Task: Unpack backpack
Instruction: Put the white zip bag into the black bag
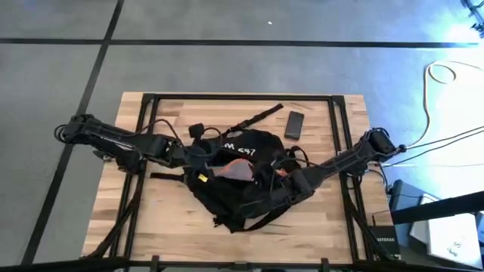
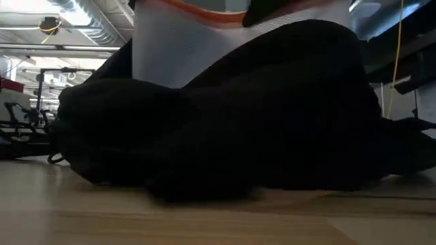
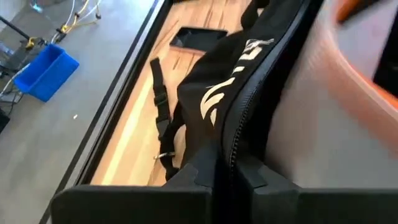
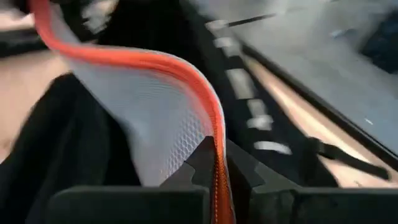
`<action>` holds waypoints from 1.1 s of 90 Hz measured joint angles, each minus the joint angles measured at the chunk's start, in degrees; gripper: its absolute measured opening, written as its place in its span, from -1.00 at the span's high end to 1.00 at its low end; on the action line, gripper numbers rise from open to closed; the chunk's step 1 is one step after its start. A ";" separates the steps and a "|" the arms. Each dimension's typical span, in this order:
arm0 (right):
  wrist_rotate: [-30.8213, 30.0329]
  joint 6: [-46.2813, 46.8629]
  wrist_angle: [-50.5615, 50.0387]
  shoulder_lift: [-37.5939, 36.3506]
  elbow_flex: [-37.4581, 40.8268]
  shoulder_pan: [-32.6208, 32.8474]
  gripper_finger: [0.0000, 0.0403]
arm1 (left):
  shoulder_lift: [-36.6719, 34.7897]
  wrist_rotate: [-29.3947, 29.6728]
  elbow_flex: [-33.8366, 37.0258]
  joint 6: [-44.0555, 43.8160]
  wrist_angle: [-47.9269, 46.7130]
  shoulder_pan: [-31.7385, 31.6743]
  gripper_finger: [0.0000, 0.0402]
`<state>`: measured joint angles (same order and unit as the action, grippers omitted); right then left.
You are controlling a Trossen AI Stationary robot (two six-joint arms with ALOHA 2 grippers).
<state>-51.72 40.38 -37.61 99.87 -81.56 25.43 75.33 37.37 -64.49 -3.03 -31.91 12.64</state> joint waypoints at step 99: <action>4.50 -17.63 11.85 3.61 8.59 -12.77 1.00 | 0.00 -8.69 0.00 1.99 8.55 0.48 1.00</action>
<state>-47.23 22.76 -25.76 103.48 -72.97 12.66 75.33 28.69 -64.49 -1.04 -23.35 13.13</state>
